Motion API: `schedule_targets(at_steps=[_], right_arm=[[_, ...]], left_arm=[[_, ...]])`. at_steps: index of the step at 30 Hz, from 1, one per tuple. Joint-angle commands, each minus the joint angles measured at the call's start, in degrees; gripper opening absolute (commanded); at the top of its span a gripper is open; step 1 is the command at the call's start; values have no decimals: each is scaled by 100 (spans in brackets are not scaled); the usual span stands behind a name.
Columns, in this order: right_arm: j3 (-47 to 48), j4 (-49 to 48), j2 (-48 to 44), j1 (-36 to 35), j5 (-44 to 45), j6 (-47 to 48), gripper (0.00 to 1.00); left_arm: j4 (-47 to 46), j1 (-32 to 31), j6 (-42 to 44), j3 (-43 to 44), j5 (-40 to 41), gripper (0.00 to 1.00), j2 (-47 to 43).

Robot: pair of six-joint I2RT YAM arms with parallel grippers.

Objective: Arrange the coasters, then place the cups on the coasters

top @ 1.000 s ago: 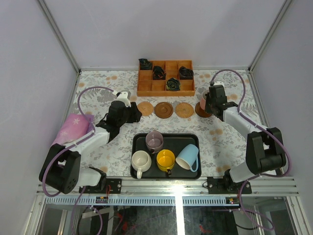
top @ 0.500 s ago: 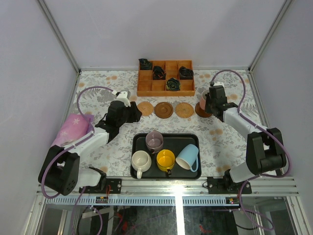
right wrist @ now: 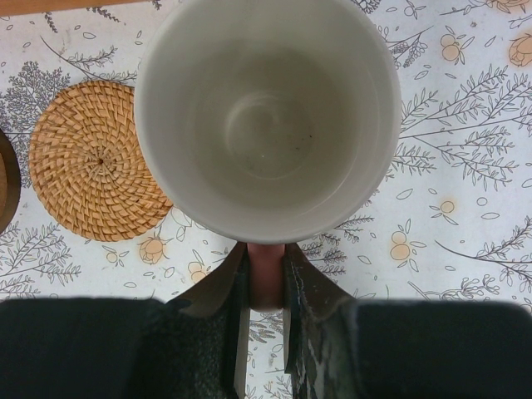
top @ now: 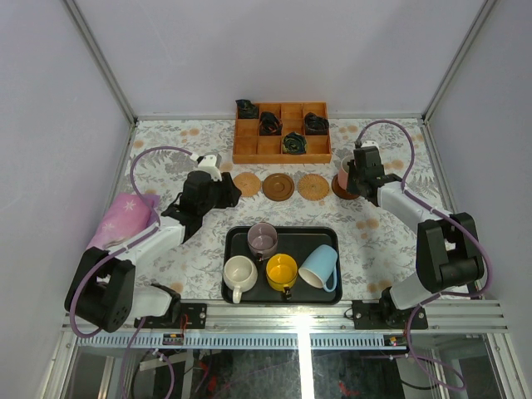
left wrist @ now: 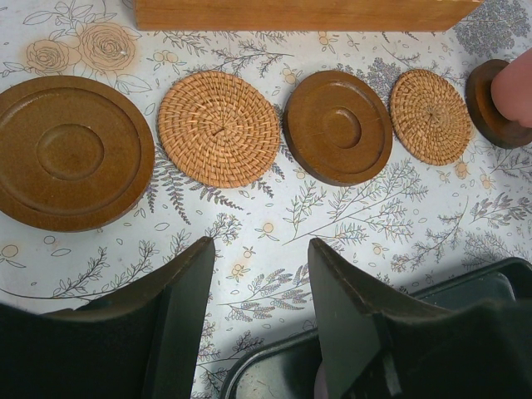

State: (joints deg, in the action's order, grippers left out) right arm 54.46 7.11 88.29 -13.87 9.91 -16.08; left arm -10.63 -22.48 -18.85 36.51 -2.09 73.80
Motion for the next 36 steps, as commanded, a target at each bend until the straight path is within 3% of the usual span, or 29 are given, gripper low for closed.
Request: schedule_targets(at_steps=[1,19,24,29,36], right_arm=[[121,-414,-97,14,148,-27,0],[-82,-390,-103,16,261,-147,1],[-112,-376,-20,16,270,-174,18],[-109,-276,-49,14,286,-235,25],[-177,-144,-275,14,292,-247,51]], left_arm=[[-311,-21,-39,-30,-9,49,-46],[-394,-24,-83,-64,-88,49,3],[-411,-19,-83,-74,-113,49,-2],[-421,-20,-80,-78,-107,49,2],[-463,-21,-96,-83,-125,49,49]])
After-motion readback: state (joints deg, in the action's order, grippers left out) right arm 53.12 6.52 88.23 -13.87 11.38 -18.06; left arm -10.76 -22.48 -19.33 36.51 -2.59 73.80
